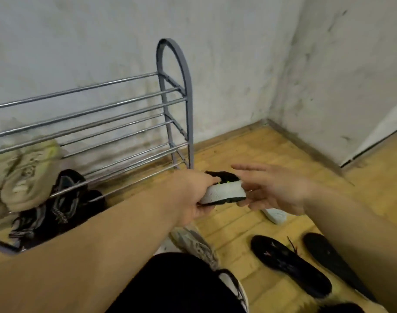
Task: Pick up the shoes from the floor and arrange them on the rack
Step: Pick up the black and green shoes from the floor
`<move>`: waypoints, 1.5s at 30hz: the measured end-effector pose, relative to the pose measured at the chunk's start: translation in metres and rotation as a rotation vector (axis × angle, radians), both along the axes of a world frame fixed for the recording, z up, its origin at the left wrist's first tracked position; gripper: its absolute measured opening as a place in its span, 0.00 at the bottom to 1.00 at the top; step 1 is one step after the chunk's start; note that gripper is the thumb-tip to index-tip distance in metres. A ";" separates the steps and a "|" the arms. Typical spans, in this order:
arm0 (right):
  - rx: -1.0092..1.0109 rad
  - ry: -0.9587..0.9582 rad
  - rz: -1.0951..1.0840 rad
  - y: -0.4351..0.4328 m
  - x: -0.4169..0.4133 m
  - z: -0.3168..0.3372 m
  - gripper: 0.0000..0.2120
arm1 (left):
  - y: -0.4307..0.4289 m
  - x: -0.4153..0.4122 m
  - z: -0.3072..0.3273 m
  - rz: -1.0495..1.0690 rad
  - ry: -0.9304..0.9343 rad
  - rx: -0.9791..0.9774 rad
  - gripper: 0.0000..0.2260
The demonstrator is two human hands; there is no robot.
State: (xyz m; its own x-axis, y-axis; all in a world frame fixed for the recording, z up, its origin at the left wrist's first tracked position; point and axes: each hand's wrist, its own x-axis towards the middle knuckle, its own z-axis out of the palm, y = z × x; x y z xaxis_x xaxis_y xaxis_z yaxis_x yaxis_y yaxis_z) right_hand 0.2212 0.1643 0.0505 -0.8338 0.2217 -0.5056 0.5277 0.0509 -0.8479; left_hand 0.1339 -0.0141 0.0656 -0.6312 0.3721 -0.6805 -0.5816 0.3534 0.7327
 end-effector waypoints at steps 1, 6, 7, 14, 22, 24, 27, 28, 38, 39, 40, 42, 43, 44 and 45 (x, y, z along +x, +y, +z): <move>0.055 -0.012 -0.074 0.024 0.012 -0.016 0.20 | 0.021 0.002 -0.006 0.002 0.009 -0.010 0.08; 0.592 -0.320 -0.208 0.118 0.091 -0.143 0.31 | 0.096 0.015 -0.045 -0.101 0.135 -0.026 0.19; 0.611 -0.402 -0.176 0.127 0.109 -0.172 0.33 | 0.103 0.014 -0.049 -0.112 0.129 -0.032 0.21; 0.599 -0.705 -0.023 0.137 0.200 -0.285 0.45 | 0.123 0.018 -0.081 -0.352 0.223 -0.055 0.22; 0.241 -0.883 -0.771 0.108 0.291 -0.362 0.59 | 0.140 0.040 -0.090 -0.613 0.245 -0.083 0.22; 0.195 -0.837 -0.862 0.099 0.302 -0.370 0.58 | 0.139 0.042 -0.093 -0.655 0.251 -0.073 0.23; 0.194 -0.708 -0.931 0.089 0.304 -0.367 0.54 | 0.137 0.041 -0.094 -0.702 0.283 -0.115 0.24; 0.168 -0.665 -0.970 0.087 0.304 -0.363 0.52 | 0.135 0.040 -0.094 -0.710 0.282 -0.128 0.24; 0.307 -0.404 -0.763 0.031 0.294 -0.331 0.27 | 0.122 0.027 -0.099 -0.695 0.218 -0.159 0.22; 0.306 -0.382 -0.724 0.022 0.290 -0.328 0.30 | 0.122 0.027 -0.099 -0.695 0.219 -0.161 0.22; 0.296 -0.365 -0.705 0.014 0.288 -0.328 0.32 | 0.121 0.027 -0.100 -0.704 0.225 -0.174 0.21; 0.256 -0.369 -0.725 0.000 0.280 -0.330 0.38 | 0.119 0.026 -0.099 -0.718 0.227 -0.182 0.22; 0.217 -0.389 -0.747 -0.006 0.275 -0.330 0.40 | 0.117 0.025 -0.098 -0.724 0.227 -0.181 0.22; 0.177 -0.411 -0.757 -0.012 0.269 -0.331 0.42 | 0.116 0.025 -0.098 -0.725 0.223 -0.179 0.23; 0.142 -0.434 -0.765 -0.017 0.265 -0.332 0.42 | 0.115 0.025 -0.097 -0.721 0.223 -0.172 0.23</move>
State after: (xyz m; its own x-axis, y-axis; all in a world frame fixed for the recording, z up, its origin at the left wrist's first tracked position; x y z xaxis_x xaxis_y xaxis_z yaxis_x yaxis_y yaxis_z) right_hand 0.4860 0.1477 -0.2815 -0.1728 0.7241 -0.6677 0.7336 -0.3577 -0.5778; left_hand 0.1591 0.1010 -0.0313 -0.4016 0.6435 -0.6516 -0.0097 0.7085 0.7057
